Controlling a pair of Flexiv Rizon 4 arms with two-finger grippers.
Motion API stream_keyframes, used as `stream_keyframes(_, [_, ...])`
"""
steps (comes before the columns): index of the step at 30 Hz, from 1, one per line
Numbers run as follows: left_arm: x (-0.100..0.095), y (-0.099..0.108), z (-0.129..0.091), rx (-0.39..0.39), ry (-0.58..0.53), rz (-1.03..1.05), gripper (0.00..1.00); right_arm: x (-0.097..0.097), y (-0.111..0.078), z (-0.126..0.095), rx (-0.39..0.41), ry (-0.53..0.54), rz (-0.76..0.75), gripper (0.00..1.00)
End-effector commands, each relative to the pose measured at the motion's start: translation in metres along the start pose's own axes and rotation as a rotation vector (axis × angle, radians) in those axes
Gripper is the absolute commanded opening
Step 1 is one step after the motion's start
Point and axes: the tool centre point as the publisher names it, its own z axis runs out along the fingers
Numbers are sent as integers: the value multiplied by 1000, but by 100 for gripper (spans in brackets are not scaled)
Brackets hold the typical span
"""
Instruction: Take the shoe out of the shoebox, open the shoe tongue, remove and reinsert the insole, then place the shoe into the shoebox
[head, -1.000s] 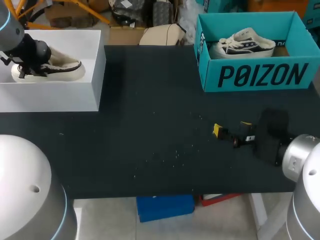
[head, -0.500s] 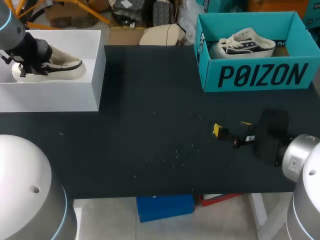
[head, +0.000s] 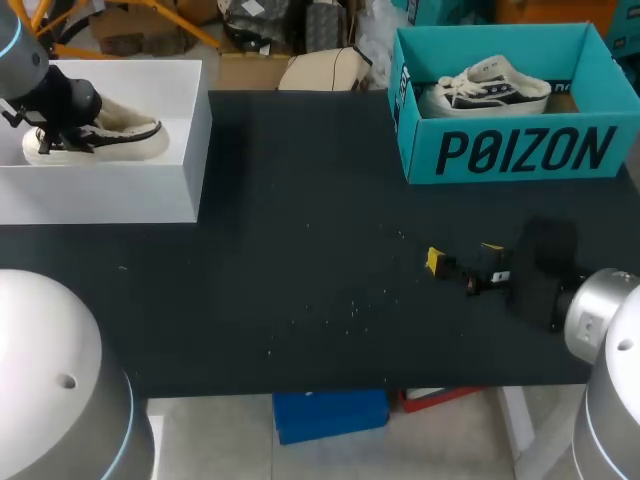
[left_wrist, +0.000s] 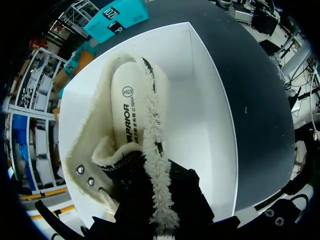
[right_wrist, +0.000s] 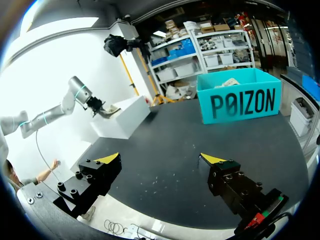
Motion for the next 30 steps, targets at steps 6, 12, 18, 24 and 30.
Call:
stream_keyframes(6, [-6, 19, 17, 5, 33, -9, 4, 2, -2, 1, -6, -4, 1, 100])
stream_keyframes(12, [-8, 34, 21, 11, 45, -16, 0, 2, -2, 1, -6, -4, 1, 100])
stream_keyframes(18, [2, 41, 25, 15, 58, -19, 1, 2, -2, 1, -6, -4, 1, 100])
stream_keyframes(24, [6, 42, 25, 7, 46, -7, 0, 2, -2, 1, -6, -4, 1, 100])
stream_keyframes(30, [0, 37, 12, -2, 26, 10, 0, 2, -2, 1, -6, -4, 1, 100])
